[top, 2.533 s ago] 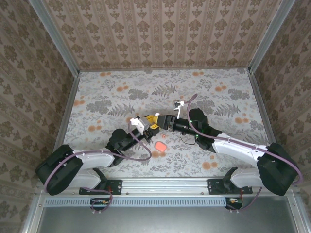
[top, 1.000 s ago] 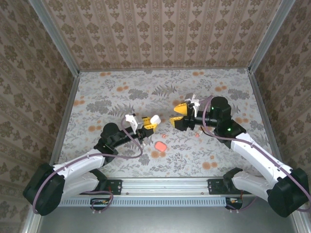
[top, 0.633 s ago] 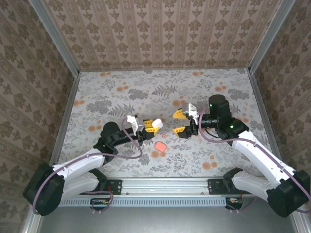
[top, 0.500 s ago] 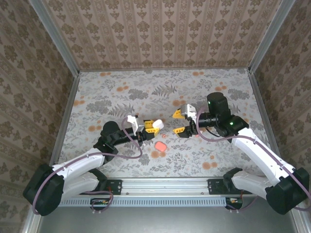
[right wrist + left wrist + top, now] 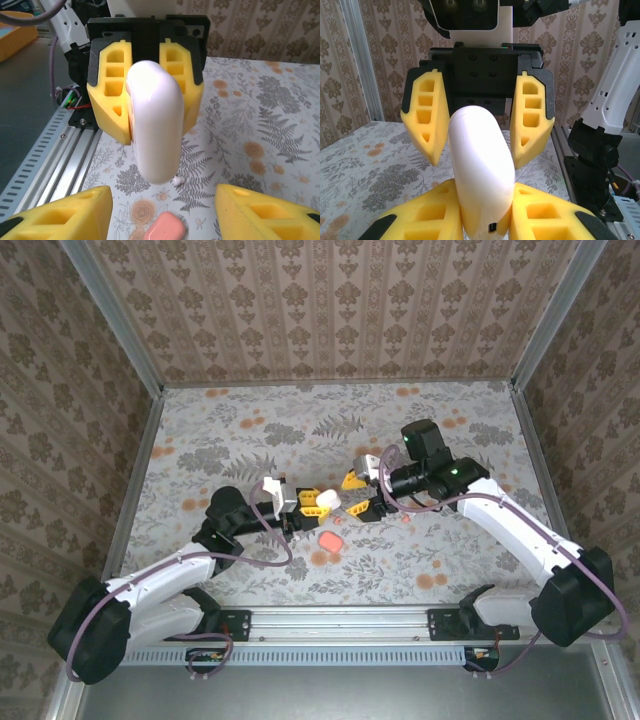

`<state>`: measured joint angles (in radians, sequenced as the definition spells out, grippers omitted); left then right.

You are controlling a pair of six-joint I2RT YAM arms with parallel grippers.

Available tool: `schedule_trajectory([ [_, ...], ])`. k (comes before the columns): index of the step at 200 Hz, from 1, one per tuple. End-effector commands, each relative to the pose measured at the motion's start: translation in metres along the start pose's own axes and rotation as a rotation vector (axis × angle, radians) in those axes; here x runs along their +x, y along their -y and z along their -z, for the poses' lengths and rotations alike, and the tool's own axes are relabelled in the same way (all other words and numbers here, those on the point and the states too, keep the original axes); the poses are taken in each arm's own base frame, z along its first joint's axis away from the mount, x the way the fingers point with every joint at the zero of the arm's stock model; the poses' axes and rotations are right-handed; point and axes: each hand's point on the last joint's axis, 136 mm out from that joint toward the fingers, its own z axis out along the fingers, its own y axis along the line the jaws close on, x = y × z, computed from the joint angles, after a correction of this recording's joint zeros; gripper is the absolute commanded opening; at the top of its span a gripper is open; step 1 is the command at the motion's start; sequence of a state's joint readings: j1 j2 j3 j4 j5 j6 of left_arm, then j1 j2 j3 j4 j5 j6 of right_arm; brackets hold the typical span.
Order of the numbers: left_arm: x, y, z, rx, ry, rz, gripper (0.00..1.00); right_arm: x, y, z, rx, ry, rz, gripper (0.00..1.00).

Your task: Insert the wireless bluetooth earbuds into the charging case

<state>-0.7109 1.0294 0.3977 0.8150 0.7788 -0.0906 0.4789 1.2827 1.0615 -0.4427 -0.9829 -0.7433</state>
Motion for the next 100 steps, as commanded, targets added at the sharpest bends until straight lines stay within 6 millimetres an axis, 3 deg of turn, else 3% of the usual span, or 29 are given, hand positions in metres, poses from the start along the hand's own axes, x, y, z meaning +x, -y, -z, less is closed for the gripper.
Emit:
schedule_trajectory([
  [1, -0.019, 0.0041, -0.0027, 0.035, 0.046, -0.04, 0.22, -0.0134, -0.0094, -0.0035, -0.077, 0.04, 0.037, 0.56],
  [38, -0.0175, 0.0046, -0.0035, 0.037, 0.043, -0.035, 0.22, -0.0183, -0.0113, -0.0102, -0.124, 0.047, 0.049, 0.5],
  [100, -0.0173, 0.0051, -0.0037, 0.037, 0.042, -0.035, 0.22, -0.023, -0.0138, -0.0105, -0.137, 0.06, 0.071, 0.32],
])
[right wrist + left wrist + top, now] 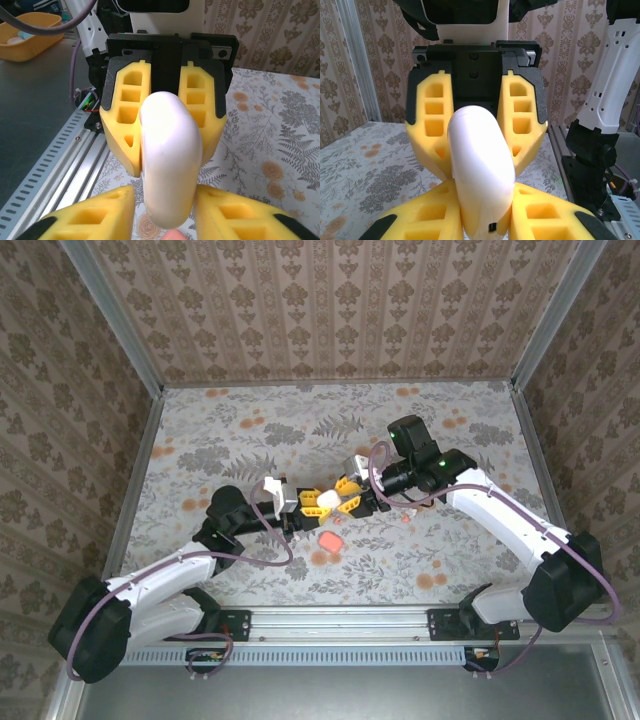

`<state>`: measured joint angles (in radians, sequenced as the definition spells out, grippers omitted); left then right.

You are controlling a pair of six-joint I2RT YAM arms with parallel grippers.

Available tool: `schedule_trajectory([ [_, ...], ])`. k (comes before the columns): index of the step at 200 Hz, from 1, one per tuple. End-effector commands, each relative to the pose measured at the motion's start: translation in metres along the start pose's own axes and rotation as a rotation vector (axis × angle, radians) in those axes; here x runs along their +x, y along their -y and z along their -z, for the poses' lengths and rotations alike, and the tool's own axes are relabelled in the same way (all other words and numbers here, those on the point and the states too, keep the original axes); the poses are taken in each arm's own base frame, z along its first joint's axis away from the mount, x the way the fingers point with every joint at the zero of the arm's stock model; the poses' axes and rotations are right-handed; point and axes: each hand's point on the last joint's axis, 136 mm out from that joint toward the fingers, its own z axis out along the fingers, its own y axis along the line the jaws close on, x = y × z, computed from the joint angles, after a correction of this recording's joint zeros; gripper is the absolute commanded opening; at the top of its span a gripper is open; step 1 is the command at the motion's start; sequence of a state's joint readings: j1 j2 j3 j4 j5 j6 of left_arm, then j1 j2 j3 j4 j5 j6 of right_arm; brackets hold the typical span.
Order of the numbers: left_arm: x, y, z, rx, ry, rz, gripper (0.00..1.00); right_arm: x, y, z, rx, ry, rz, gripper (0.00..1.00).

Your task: Insert the wireless bluetooth earbuds into the charging case

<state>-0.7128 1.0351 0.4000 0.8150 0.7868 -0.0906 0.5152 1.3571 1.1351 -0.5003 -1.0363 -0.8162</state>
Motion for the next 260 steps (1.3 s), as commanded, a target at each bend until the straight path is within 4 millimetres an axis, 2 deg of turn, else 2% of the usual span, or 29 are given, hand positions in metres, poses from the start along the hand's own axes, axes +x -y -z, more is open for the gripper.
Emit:
schedule_trajectory([
  [1, -0.018, 0.004, -0.003, 0.026, 0.044, -0.037, 0.22, -0.014, -0.008, 0.002, -0.044, 0.04, 0.036, 0.31],
  [51, -0.016, 0.002, -0.003, 0.014, 0.039, -0.039, 0.25, -0.014, -0.009, 0.002, -0.037, 0.037, 0.054, 0.2],
  [73, -0.014, -0.002, -0.002, -0.014, 0.033, -0.045, 0.38, -0.007, -0.012, 0.003, -0.034, 0.006, 0.034, 0.19],
  [93, -0.008, -0.008, 0.001, -0.057, 0.001, -0.065, 0.59, 0.003, -0.01, 0.005, 0.006, -0.047, 0.027, 0.19],
  [112, 0.0, -0.012, 0.005, -0.103, -0.052, -0.09, 0.66, 0.019, -0.005, 0.008, 0.068, -0.125, 0.023, 0.19],
  [184, 0.029, -0.018, 0.016, -0.151, -0.289, -0.192, 0.67, 0.073, 0.006, 0.027, 0.262, -0.455, 0.014, 0.18],
  [260, 0.046, -0.011, 0.015, -0.111, -0.403, -0.227, 0.64, 0.073, 0.003, 0.012, 0.263, -0.524, 0.128, 0.18],
])
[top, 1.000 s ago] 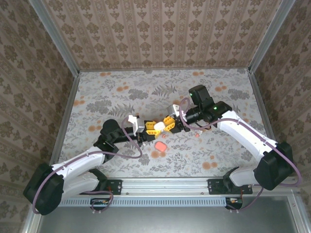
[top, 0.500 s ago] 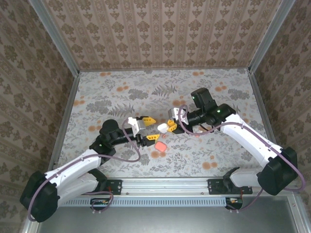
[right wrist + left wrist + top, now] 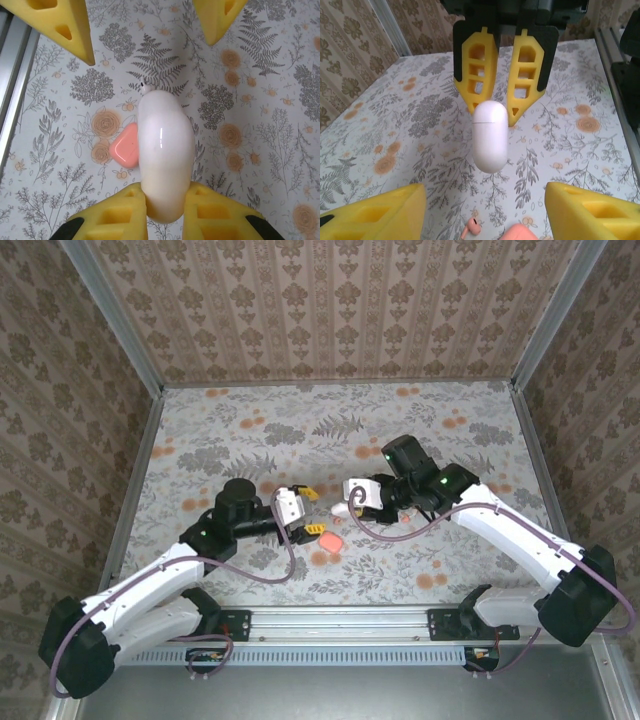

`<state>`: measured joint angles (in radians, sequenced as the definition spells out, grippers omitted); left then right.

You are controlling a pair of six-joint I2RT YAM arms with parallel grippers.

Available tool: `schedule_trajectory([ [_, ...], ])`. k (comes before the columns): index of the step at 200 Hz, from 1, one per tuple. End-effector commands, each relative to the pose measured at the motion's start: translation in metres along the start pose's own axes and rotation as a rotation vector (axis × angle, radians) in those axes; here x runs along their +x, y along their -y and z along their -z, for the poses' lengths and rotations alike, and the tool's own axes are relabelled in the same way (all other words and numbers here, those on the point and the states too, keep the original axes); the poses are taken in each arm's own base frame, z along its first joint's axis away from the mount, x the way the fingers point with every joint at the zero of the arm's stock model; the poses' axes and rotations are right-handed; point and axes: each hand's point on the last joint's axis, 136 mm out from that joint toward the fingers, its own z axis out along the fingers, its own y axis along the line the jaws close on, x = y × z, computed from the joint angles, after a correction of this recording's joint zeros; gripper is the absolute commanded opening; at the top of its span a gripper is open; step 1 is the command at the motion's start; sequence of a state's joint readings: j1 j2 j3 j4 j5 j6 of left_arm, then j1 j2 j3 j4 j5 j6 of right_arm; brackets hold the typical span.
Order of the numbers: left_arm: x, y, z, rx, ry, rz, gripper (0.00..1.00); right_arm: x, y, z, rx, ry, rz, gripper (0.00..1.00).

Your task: Insert the wireless bluetooth earbuds into the charging case

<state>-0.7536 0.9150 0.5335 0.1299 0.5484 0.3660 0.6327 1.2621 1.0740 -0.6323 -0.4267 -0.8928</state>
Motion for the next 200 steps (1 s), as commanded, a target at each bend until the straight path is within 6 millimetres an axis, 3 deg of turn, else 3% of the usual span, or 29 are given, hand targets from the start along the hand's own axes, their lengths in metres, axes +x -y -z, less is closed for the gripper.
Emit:
schedule_trajectory([
  [1, -0.002, 0.002, -0.001, 0.015, -0.028, -0.043, 0.64, 0.001, -0.001, 0.001, 0.025, -0.029, 0.05, 0.18],
  [42, -0.002, 0.006, -0.005, 0.046, -0.029, -0.032, 0.63, -0.012, -0.008, -0.007, -0.007, -0.003, 0.086, 0.18],
  [87, -0.005, 0.01, -0.007, 0.08, -0.012, -0.01, 0.46, -0.023, -0.014, -0.015, -0.027, 0.024, 0.106, 0.18],
  [144, -0.007, 0.014, -0.008, 0.099, -0.004, -0.003, 0.44, -0.03, -0.014, -0.016, -0.024, 0.051, 0.111, 0.18],
  [200, -0.01, 0.016, -0.008, 0.116, 0.01, 0.0, 0.29, -0.035, -0.015, -0.017, -0.03, 0.076, 0.107, 0.19],
])
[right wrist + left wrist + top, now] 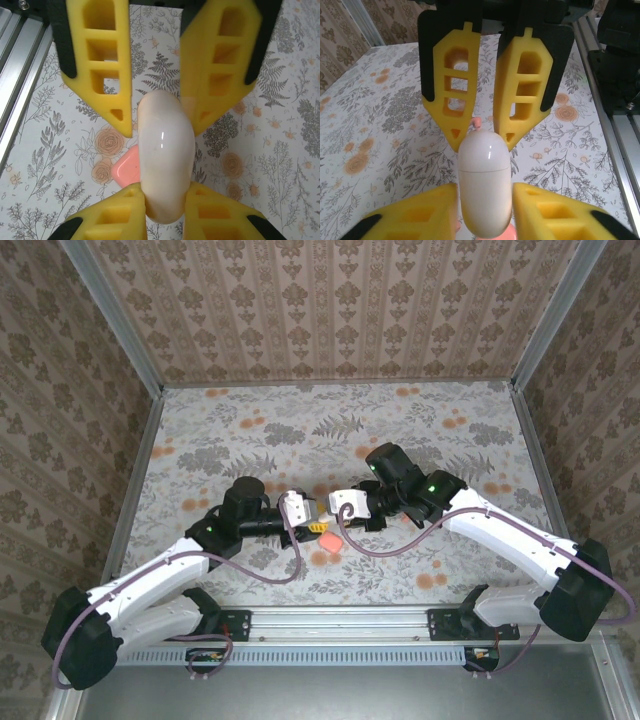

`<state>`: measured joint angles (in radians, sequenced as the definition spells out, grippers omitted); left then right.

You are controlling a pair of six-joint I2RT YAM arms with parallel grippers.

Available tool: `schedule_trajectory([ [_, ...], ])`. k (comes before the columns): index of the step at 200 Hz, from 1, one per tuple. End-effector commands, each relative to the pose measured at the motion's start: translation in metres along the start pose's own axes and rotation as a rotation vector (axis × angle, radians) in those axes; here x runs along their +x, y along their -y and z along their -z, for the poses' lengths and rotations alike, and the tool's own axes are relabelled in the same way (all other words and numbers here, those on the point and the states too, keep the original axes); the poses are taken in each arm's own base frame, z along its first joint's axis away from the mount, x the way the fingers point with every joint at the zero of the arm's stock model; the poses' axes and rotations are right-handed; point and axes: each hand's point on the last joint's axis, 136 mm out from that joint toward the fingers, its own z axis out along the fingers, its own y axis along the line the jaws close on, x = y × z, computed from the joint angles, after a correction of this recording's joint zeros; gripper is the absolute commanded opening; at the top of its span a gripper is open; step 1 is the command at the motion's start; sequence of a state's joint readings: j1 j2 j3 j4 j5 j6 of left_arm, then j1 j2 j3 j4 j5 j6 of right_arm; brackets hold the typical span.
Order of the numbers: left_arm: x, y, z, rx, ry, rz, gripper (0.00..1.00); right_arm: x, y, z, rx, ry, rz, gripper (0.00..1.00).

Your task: Insert the wireless bluetooth earbuds into the charging case

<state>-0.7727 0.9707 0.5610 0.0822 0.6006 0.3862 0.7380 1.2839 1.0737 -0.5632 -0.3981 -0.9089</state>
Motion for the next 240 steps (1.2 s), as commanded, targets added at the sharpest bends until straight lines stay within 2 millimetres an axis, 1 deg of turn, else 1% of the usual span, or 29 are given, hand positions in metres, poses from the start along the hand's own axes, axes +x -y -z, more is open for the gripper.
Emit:
schedule_trajectory([
  [1, -0.017, 0.002, 0.002, 0.024, 0.043, -0.018, 0.28, -0.009, -0.001, -0.001, -0.012, 0.04, -0.001, 0.19],
  [19, -0.017, 0.002, 0.002, 0.022, 0.046, -0.017, 0.24, -0.008, -0.003, -0.001, -0.011, 0.039, -0.005, 0.2],
  [25, -0.017, 0.002, 0.002, 0.021, 0.048, -0.017, 0.23, -0.007, -0.004, 0.0, -0.01, 0.039, -0.013, 0.24],
  [29, -0.017, 0.001, 0.002, 0.018, 0.05, -0.016, 0.22, -0.01, 0.0, 0.001, 0.009, 0.057, -0.011, 0.27],
  [34, -0.018, 0.001, 0.002, 0.014, 0.057, -0.018, 0.22, -0.011, 0.001, 0.002, 0.016, 0.067, -0.027, 0.32],
  [46, -0.019, -0.003, 0.003, -0.005, 0.082, -0.008, 0.21, -0.013, 0.002, 0.01, 0.031, 0.131, -0.076, 0.39],
  [55, -0.023, 0.0, 0.004, 0.013, 0.129, -0.005, 0.2, -0.013, 0.001, 0.015, 0.031, 0.194, -0.113, 0.43],
  [70, -0.027, -0.001, 0.007, 0.011, 0.189, 0.005, 0.2, -0.017, 0.002, 0.031, 0.054, 0.32, -0.148, 0.48],
  [91, -0.034, 0.0, 0.009, 0.029, 0.242, 0.02, 0.19, -0.021, 0.005, 0.053, 0.068, 0.473, -0.194, 0.53],
  [106, -0.039, 0.002, 0.009, 0.046, 0.266, 0.025, 0.19, -0.023, 0.008, 0.064, 0.057, 0.545, -0.221, 0.55],
  [123, -0.046, 0.002, 0.01, 0.056, 0.305, 0.02, 0.19, -0.028, 0.007, 0.067, 0.021, 0.586, -0.228, 0.57],
  [139, -0.05, 0.003, 0.01, 0.068, 0.326, 0.02, 0.19, -0.032, 0.006, 0.067, -0.024, 0.607, -0.239, 0.64],
  [162, -0.056, 0.005, 0.01, 0.093, 0.338, 0.019, 0.19, -0.037, 0.007, 0.066, -0.055, 0.629, -0.246, 0.63],
  [190, -0.061, 0.005, 0.011, 0.094, 0.349, 0.014, 0.19, -0.04, 0.007, 0.065, -0.085, 0.642, -0.243, 0.55],
  [222, -0.064, 0.003, 0.011, 0.087, 0.358, 0.012, 0.19, -0.041, 0.004, 0.061, -0.098, 0.641, -0.237, 0.53],
  [240, -0.065, 0.003, 0.012, 0.086, 0.362, 0.01, 0.19, -0.042, 0.004, 0.06, -0.106, 0.639, -0.237, 0.48],
])
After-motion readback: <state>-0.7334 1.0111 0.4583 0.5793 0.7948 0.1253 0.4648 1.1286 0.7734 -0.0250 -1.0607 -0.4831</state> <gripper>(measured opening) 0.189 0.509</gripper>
